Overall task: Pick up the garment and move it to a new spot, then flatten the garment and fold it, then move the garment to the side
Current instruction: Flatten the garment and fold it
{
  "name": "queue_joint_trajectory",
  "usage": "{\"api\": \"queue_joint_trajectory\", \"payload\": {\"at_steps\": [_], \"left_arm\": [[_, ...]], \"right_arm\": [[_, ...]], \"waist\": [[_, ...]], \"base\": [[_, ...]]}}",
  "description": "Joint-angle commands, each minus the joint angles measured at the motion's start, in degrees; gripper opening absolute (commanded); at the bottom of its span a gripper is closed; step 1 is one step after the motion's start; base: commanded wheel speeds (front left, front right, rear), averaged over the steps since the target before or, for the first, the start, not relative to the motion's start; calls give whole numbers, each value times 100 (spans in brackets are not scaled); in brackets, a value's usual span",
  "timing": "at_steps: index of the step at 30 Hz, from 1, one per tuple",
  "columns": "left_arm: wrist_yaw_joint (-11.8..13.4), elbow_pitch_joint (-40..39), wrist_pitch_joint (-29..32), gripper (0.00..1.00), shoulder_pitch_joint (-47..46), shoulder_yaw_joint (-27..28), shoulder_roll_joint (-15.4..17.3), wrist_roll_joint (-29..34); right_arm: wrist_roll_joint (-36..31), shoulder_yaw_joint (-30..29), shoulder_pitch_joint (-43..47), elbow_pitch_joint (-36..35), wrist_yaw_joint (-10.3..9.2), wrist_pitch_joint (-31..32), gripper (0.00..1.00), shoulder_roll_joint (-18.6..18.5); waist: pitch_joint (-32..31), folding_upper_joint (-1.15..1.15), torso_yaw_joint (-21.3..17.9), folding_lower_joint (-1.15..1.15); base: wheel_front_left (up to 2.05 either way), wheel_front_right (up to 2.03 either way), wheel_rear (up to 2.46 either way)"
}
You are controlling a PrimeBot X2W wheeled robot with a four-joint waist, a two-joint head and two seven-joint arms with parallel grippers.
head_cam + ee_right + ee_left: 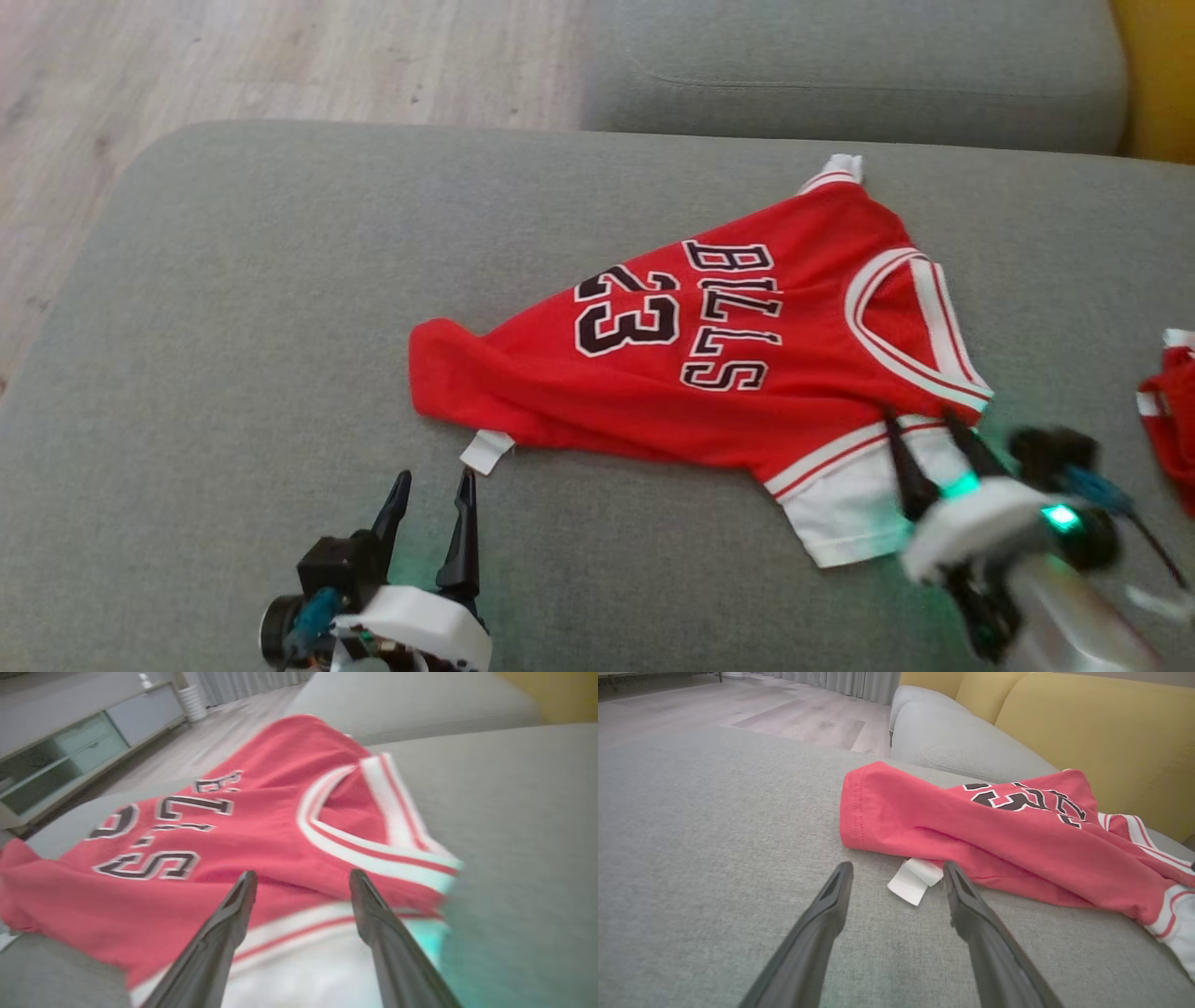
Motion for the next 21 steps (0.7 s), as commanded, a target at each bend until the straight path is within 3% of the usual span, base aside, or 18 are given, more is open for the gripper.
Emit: {"api": "queue_joint_trajectory", "payload": {"at_steps": [1, 5, 10, 11, 12, 17, 21], "left_arm": [[12, -176, -55, 100, -93, 189, 23, 7], [-8, -166, -55, 100, -38, 187, 23, 20], [-20, -152, -55, 100, -8, 200, 23, 31], [-18, -154, -55, 100, -8, 205, 23, 29], [-15, -156, -55, 100, -9, 210, 23, 29], [4, -163, -55, 100, 0, 278, 23, 24], [19, -166, -55, 100, 35, 437, 23, 45]], "right_arm": [[-153, -198, 138, -148, -4, -78, 100, -68], [-487, -829, 550, -278, -4, -79, 100, -88], [-695, -997, 801, -273, -4, 33, 100, 83], [-705, -982, 827, -284, -4, 91, 75, 115], [-695, -951, 859, -305, -4, 150, 2, 144], [-601, -1011, 1035, -499, -4, 183, 0, 28], [-468, -1454, 1297, -901, -4, 64, 0, -292]], "waist": [[13, 0, -35, 0], [46, 0, -36, 0], [62, 0, -17, 0], [62, 0, -15, 0], [57, 0, -14, 0], [25, 0, -67, 0], [-20, 0, -191, 0]], "base": [[0, 0, 0], [0, 0, 0], [0, 0, 0], [0, 0, 0], [0, 0, 0], [0, 0, 0], [0, 0, 0]]}}
